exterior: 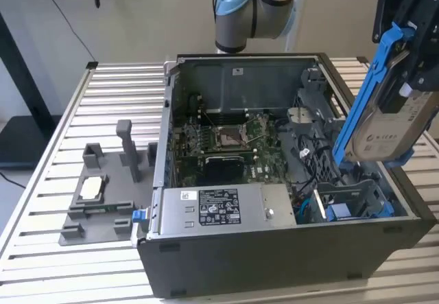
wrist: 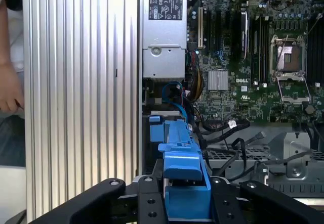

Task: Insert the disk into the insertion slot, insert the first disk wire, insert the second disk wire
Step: 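Insert the disk into the insertion slot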

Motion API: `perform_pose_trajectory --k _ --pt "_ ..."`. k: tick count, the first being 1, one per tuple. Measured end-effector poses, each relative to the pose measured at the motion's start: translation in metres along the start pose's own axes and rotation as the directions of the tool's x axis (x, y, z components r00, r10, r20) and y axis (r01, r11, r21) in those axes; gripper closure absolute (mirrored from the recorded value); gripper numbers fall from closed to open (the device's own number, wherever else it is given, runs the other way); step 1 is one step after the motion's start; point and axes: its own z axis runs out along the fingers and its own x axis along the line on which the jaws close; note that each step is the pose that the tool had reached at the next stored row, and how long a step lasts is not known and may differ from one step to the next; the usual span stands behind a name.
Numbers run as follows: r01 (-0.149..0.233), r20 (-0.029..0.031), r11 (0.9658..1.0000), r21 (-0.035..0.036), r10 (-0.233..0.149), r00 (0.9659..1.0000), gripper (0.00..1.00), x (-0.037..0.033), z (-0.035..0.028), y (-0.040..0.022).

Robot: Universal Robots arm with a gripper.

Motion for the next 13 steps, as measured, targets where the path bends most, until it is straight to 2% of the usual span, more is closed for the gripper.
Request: perform_pose_trajectory --k 9,13 --pt "0.0 -0.0002 1.0 -0.002 0.0 1.0 0.67 0.0002 0.0093 -0.0004" --pt "0.004 -0.0027 1.0 -0.002 -0.004 1.0 0.67 0.0002 0.0136 -0.0006"
